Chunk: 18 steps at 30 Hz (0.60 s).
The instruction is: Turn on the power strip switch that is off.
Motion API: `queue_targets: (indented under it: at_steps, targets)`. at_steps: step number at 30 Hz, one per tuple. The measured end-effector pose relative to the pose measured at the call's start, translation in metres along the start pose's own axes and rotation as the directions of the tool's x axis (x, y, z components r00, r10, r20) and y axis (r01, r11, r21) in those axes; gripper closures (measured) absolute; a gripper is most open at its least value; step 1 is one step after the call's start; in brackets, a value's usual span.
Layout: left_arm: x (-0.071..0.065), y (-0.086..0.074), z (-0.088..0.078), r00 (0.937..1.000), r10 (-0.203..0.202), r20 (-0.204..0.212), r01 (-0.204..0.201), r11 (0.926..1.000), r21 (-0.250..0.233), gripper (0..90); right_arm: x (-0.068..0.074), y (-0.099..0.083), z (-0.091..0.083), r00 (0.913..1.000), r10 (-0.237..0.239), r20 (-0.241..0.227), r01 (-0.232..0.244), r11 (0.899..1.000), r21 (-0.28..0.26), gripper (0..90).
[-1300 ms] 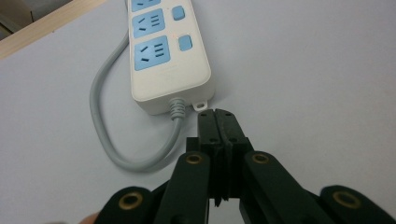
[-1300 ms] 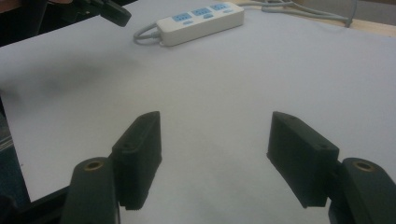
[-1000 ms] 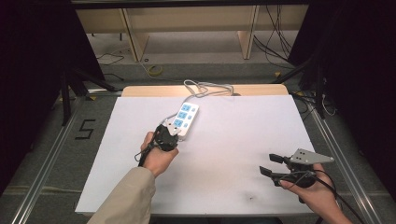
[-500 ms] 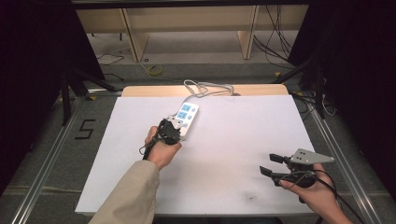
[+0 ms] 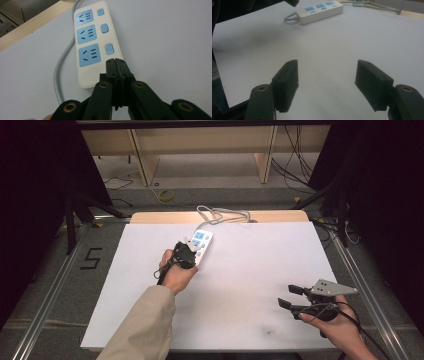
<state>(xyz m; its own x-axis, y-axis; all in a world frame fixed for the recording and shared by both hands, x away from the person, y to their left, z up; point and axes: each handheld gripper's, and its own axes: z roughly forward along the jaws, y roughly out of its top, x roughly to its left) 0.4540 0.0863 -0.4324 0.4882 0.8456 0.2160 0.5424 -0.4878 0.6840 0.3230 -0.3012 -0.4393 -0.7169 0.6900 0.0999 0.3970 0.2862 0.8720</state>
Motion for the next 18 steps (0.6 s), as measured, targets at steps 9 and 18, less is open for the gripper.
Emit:
queue_targets:
  at_steps: [9, 18]
  targets:
    - [0.0, 0.007, 0.007, 1.0, 0.003, 0.001, -0.003, 1.0, 0.001, 90.0, 0.0, 0.0, 0.0, 1.0, -0.003, -0.001, 0.003, 1.0, -0.001, 35.4]
    - [0.004, 0.013, 0.011, 1.0, 0.004, -0.008, -0.004, 1.0, 0.008, 90.0, 0.0, -0.001, 0.001, 1.0, -0.001, -0.002, 0.001, 1.0, 0.004, 35.3]
